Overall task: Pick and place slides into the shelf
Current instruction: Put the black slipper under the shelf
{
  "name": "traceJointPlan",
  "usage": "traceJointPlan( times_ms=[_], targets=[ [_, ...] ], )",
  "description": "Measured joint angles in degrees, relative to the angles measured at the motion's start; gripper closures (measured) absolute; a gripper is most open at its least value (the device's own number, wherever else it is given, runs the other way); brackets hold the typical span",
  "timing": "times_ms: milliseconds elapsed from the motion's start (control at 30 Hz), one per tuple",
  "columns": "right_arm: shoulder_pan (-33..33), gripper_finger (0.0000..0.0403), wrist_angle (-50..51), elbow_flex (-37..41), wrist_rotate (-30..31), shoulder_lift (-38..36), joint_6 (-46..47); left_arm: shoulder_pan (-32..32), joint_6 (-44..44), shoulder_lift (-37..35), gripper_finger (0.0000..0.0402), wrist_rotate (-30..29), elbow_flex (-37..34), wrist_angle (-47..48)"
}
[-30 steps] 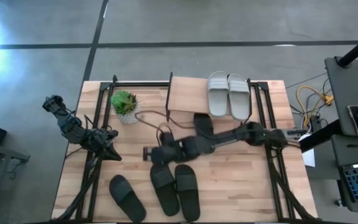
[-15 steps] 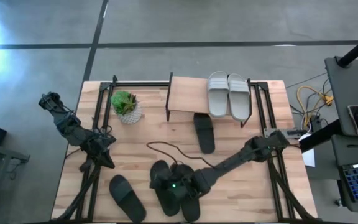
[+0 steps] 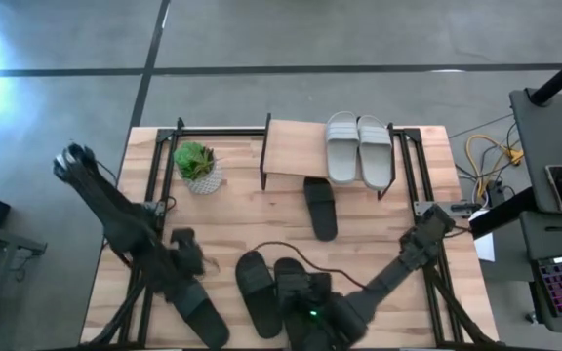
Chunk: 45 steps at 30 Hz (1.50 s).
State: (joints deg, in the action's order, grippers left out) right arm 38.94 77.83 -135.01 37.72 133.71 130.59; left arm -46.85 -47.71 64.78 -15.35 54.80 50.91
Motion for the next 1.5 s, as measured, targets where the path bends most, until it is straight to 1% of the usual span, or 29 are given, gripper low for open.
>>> traceJointPlan(
  times_ms=[67,133,167,200,267,333,400,467,567,633,700,767,867,933,1133,1300,1367,1500],
  targets=[
    [1.37,0.0218,4.72,1.01,-0.27,-1.51,-0.32,-1.17,-2.28,7.03,0.0402,-0.14,2.69,1.94],
    [2.47,0.0218,11.29,1.02,-1.10,-3.11,0.58,-2.04,-10.78,12.92,0.0402,-0.71,6.45,4.82],
    [2.87,0.0218,12.81,1.04,-1.64,-3.85,0.73,-2.68,-15.20,16.02,0.0402,-0.82,8.24,7.06],
    [3.33,0.0218,12.26,1.23,-1.53,-4.75,-0.39,-3.34,-19.03,19.24,0.0402,-0.81,9.91,9.21],
    [4.36,0.0218,12.14,2.04,0.94,-6.49,-5.91,-4.62,-24.55,24.88,0.0402,-0.79,14.51,10.70],
    [4.57,0.0218,12.14,2.12,1.08,-7.65,-7.86,-6.02,-29.61,29.31,0.0402,-1.39,20.24,13.66],
    [4.74,0.0218,12.23,2.60,1.31,-8.90,-9.21,-7.12,-34.73,34.23,0.0402,-1.53,26.17,20.11],
    [4.64,0.0218,12.16,2.88,1.80,-9.93,-12.87,-7.90,-39.87,39.35,0.0402,-1.39,32.70,27.08],
    [4.62,0.0218,12.17,3.31,1.82,-11.00,-15.96,-8.09,-44.47,45.97,0.0401,3.02,43.40,39.40],
    [4.67,0.0218,12.21,3.80,1.36,-11.37,-17.62,-8.09,-44.85,48.87,0.0401,4.97,47.70,38.31],
    [4.70,0.0218,12.15,4.55,0.89,-11.96,-19.48,-7.93,-47.54,51.55,0.0401,6.56,49.76,38.73],
    [4.65,0.0218,12.19,5.26,0.56,-12.66,-19.81,-7.63,-47.91,54.74,0.0401,10.73,51.29,39.07],
    [4.52,0.0218,12.20,6.21,-0.43,-13.51,-19.87,-7.64,-47.54,58.26,0.0401,14.94,51.02,38.71],
    [4.52,0.0218,12.20,6.90,-0.77,-13.93,-19.84,-8.02,-47.51,59.28,0.0401,16.61,51.06,38.73],
    [4.54,0.0218,12.19,7.97,-2.01,-15.20,-18.71,-8.37,-47.69,58.84,0.0401,17.18,50.93,38.21],
    [4.41,0.0218,12.19,8.04,-2.15,-15.26,-18.56,-8.28,-46.41,57.69,0.0395,14.00,51.78,37.70],
    [4.39,0.0218,12.19,8.04,-2.15,-15.28,-18.56,-8.12,-46.92,57.29,0.0379,13.84,51.76,37.47],
    [4.39,0.0218,12.19,8.04,-2.15,-15.28,-18.66,-7.47,-47.90,57.11,0.0327,14.38,51.72,36.68]
  ],
)
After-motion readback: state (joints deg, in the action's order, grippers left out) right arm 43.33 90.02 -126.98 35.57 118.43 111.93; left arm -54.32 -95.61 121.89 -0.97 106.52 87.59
